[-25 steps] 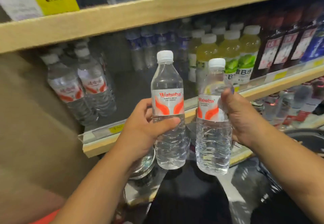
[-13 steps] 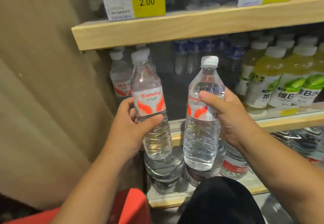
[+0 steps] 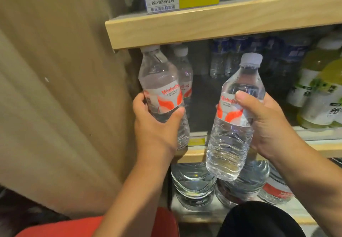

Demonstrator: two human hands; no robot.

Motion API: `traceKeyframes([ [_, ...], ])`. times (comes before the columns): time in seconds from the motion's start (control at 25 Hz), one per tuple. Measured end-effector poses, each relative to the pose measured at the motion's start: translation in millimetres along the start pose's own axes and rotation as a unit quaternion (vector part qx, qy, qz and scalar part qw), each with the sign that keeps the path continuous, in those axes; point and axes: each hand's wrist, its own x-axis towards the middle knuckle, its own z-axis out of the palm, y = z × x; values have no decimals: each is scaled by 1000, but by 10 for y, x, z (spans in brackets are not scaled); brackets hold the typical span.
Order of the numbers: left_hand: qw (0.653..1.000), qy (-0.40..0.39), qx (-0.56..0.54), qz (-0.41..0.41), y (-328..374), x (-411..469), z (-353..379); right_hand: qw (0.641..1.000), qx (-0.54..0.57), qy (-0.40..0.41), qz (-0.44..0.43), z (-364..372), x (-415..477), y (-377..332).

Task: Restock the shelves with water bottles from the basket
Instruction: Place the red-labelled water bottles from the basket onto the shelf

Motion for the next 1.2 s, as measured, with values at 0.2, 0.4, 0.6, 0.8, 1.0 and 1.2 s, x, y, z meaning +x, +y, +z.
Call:
traceKeyframes([
  [0.2, 996, 56, 62, 19, -40, 127, 138, 999, 40, -10, 4, 24, 73, 21],
  [0.4, 992, 78, 88, 36, -174, 207, 230, 999, 43, -8, 8, 76, 126, 17],
  [0.6, 995, 48, 90, 6, -387, 158, 252, 998, 52, 21, -15, 188, 217, -39],
  [0.8, 992, 27, 124, 0, -452, 125, 242, 997, 38, 69, -11, 267, 398, -59],
  [1.0, 989, 13, 147, 8, -466, 101, 225, 997, 41, 39, -48, 336, 545, -115],
  [1.2, 989, 15, 147, 6, -463, 97, 220, 989, -84, 84, -93, 439, 765, -4],
])
